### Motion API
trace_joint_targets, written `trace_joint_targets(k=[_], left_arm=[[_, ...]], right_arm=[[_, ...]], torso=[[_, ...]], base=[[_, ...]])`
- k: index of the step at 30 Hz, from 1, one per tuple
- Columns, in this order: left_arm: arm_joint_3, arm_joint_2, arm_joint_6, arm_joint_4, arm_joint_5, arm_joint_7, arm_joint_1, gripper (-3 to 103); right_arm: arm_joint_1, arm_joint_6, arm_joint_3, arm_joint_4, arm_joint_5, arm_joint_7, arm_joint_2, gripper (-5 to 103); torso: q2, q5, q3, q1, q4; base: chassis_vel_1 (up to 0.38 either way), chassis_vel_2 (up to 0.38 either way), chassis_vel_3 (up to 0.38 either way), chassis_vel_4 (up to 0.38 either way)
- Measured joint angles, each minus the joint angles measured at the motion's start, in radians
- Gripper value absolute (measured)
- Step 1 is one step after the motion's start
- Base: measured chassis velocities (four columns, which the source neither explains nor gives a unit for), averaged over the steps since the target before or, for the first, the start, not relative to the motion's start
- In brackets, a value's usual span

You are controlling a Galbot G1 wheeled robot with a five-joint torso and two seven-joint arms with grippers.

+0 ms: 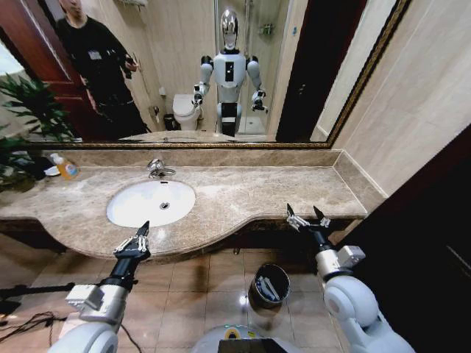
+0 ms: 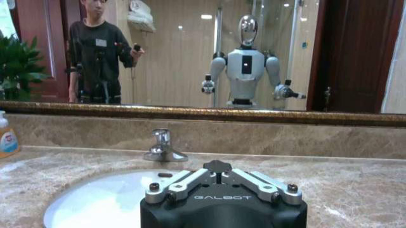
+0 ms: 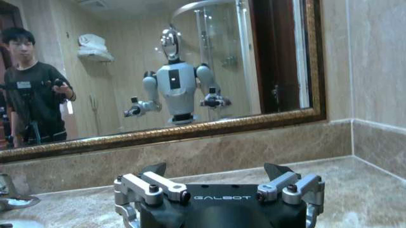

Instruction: Pick up the trash from the sink and place it in the trash bin.

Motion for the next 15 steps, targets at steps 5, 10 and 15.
trace_joint_targets(k=[5, 10, 15], left_arm=[[0.0, 0.0, 0.0, 0.0, 0.0, 0.0, 0.0, 0], [0.0, 0.0, 0.0, 0.0, 0.0, 0.0, 0.0, 0], [0.0, 0.0, 0.0, 0.0, 0.0, 0.0, 0.0, 0]], right_arm=[[0.004, -0.002, -0.002, -0.001, -0.007, 0.0, -0.001, 100], [0.004, -0.002, -0.002, -0.004, -0.008, 0.0, -0.001, 100], [0.004, -0.001, -0.003, -0.008, -0.009, -0.001, -0.001, 100]], torso=[[0.0, 0.0, 0.0, 0.0, -0.0001], [0.0, 0.0, 0.0, 0.0, 0.0], [0.0, -0.0001, 0.0, 0.0, 0.0]], base=[[0.0, 0.0, 0.0, 0.0], [0.0, 0.0, 0.0, 0.0], [0.0, 0.0, 0.0, 0.0]])
